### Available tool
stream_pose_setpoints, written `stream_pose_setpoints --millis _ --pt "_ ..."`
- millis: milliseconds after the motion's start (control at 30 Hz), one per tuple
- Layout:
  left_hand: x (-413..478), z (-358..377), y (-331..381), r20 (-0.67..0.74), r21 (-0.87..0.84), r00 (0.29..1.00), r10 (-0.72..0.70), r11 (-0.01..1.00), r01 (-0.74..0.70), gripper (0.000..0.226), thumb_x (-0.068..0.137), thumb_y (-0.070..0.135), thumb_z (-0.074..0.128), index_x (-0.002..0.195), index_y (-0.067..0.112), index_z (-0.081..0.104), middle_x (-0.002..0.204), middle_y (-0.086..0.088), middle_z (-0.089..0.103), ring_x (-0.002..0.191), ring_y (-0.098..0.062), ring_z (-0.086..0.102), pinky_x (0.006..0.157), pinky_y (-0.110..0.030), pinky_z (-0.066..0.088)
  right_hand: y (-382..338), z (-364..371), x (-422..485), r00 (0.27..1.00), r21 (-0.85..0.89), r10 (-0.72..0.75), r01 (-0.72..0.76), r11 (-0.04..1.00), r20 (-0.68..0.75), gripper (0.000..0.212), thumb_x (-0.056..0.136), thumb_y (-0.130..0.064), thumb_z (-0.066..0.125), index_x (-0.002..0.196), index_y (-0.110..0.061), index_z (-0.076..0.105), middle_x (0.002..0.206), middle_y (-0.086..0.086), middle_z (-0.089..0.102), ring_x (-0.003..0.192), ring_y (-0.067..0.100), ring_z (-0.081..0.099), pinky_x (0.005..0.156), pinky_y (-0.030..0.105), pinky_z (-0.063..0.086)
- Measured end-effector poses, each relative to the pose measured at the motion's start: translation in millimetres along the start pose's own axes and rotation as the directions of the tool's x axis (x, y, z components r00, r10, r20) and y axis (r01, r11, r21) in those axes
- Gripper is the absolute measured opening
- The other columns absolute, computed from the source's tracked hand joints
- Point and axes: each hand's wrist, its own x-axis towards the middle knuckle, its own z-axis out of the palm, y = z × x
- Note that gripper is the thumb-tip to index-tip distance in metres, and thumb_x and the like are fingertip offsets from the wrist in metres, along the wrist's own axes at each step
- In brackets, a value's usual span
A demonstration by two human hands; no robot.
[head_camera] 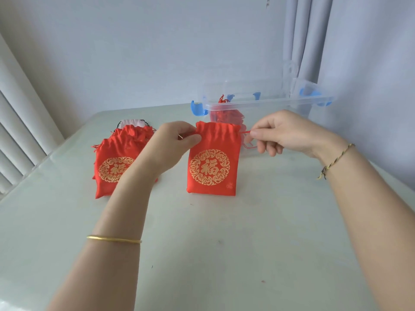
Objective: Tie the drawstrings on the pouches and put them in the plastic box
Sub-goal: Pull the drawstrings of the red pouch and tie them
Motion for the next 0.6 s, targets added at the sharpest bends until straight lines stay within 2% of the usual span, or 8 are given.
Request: stream_pose_setpoints --millis 67,100,167,233,300,400,500,600 --pt "0.0 -4.1 -1.0 0.013 0.044 1.000 -0.009 0.999 0.008 0.019 0.091 0.018 0.057 0.107 0.013 0.066 0.081 0.003 0.061 0.075 -0.011 0.055 0.066 -0.016 0.040 1.9 -1.5 -0.2 1.000 0.010 0.006 -0.006 1.000 -0.003 0.028 0.095 -0.008 0.045 0.077 -0.020 0.063 0.064 0.003 0.061 0.041 0.003 0.051 0.045 0.017 0.039" --pt "-0.3 -6.6 -1.8 0.019 0.052 1.000 -0.017 0.999 0.016 0.018 0.091 0.018 0.056 0.105 0.014 0.067 0.085 -0.002 0.063 0.079 -0.015 0.055 0.068 -0.019 0.041 2.4 -1.7 -0.1 1.000 0.014 0.011 -0.011 1.000 -0.001 0.027 0.096 -0.007 0.043 0.085 -0.019 0.064 0.065 0.004 0.061 0.042 0.003 0.052 0.046 0.017 0.040" --pt "-1.2 -11.8 -3.5 0.024 0.028 0.999 -0.027 0.999 0.026 0.013 0.091 0.018 0.057 0.093 0.021 0.069 0.084 -0.012 0.062 0.075 -0.018 0.051 0.066 -0.026 0.040 2.7 -1.6 0.3 1.000 0.025 0.014 -0.015 1.000 0.004 0.028 0.097 -0.004 0.039 0.104 -0.019 0.062 0.068 0.005 0.062 0.043 0.002 0.053 0.047 0.016 0.042" --pt "-2.6 -16.4 -4.1 0.018 -0.007 0.999 -0.030 1.000 0.030 0.016 0.090 0.020 0.057 0.083 0.028 0.068 0.078 -0.009 0.058 0.069 -0.017 0.047 0.064 -0.027 0.039 2.6 -1.9 0.3 1.000 0.035 0.009 -0.009 0.999 -0.004 0.028 0.097 -0.003 0.038 0.110 -0.017 0.058 0.070 0.007 0.062 0.044 0.003 0.054 0.049 0.016 0.043" --pt "-3.1 -19.6 -5.7 0.008 -0.052 0.998 -0.057 0.997 0.057 0.015 0.090 0.021 0.057 0.082 0.026 0.069 0.077 -0.002 0.058 0.070 -0.014 0.048 0.067 -0.025 0.043 1.9 -1.6 -0.1 0.999 0.024 -0.002 0.003 1.000 -0.034 0.020 0.096 -0.004 0.040 0.106 -0.013 0.056 0.071 0.009 0.064 0.046 0.005 0.056 0.050 0.019 0.045" --pt "-2.5 -21.2 -10.4 -0.030 -0.129 0.993 -0.112 0.986 0.107 0.017 0.090 0.026 0.057 0.079 0.024 0.070 0.075 0.003 0.059 0.073 -0.014 0.050 0.076 -0.030 0.047 1.5 -1.0 -0.1 0.994 0.024 -0.006 0.009 1.000 -0.105 0.011 0.095 -0.007 0.046 0.086 -0.011 0.051 0.071 0.011 0.066 0.045 0.008 0.057 0.050 0.022 0.046" --pt "-0.9 -20.9 -15.0 -0.059 -0.272 0.982 -0.178 0.950 0.155 0.024 0.092 0.029 0.055 0.076 0.018 0.071 0.060 0.009 0.055 0.061 -0.012 0.045 0.069 -0.028 0.044 3.3 -1.8 1.0 0.986 0.116 0.026 -0.006 0.993 -0.165 0.017 0.093 -0.015 0.054 0.076 -0.012 0.051 0.063 0.008 0.065 0.041 0.007 0.054 0.044 0.018 0.043" --pt "-0.2 -20.1 -16.4 -0.057 -0.395 0.967 -0.249 0.895 0.207 0.033 0.094 0.032 0.051 0.072 0.014 0.068 0.058 0.006 0.050 0.049 -0.005 0.042 0.061 -0.021 0.043 6.6 -0.1 4.4 0.978 0.300 0.113 -0.056 0.952 -0.175 0.024 0.090 -0.026 0.058 0.069 -0.014 0.055 0.053 0.000 0.058 0.038 0.005 0.047 0.042 0.016 0.036"
